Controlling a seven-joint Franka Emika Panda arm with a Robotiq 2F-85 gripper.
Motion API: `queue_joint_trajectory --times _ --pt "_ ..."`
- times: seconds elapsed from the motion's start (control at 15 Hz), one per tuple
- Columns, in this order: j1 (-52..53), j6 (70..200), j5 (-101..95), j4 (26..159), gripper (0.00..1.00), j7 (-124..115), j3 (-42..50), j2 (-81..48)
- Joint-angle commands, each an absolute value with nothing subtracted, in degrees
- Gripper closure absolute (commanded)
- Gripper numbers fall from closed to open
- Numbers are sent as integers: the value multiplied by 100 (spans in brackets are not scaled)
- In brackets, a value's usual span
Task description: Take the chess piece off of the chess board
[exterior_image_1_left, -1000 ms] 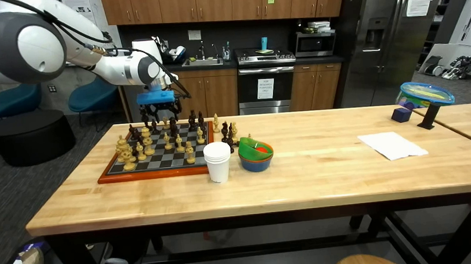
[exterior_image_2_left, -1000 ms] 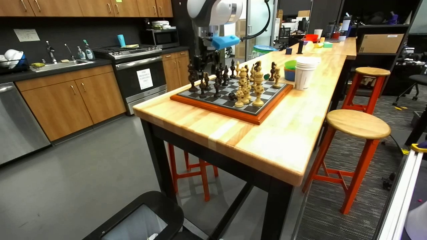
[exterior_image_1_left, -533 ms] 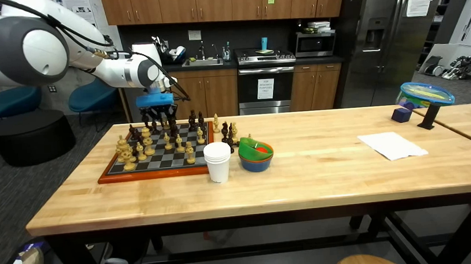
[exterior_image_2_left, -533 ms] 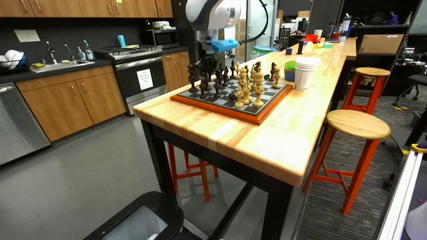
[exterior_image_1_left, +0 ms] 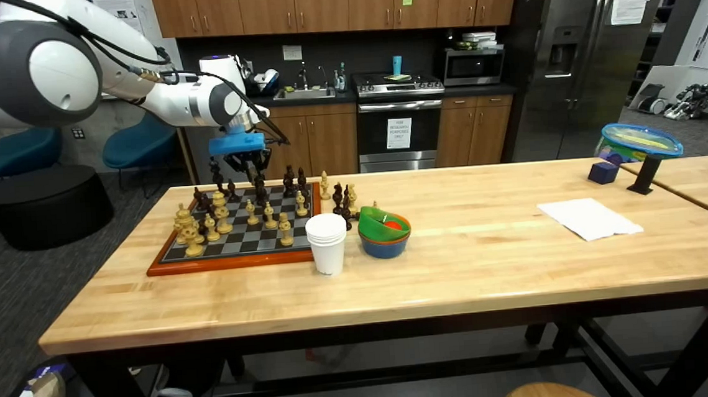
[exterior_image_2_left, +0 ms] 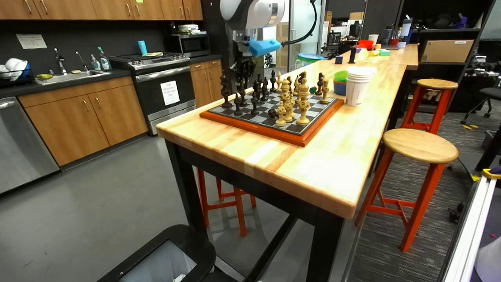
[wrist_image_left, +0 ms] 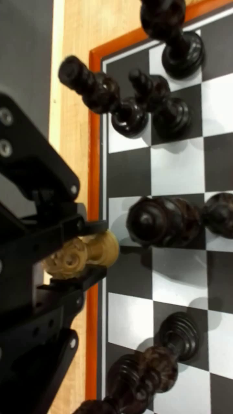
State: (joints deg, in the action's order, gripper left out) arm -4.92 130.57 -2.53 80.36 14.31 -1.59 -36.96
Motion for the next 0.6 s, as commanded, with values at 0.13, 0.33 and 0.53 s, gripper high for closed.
queue_joint_trajectory --times 0.13,0.33,0.53 --pt "-502 13573 -374 8555 93 1334 47 -2885" --pt "-525 13747 -554 8866 93 1235 265 -2412" --pt "-579 13634 -791 9165 93 1136 522 -1970"
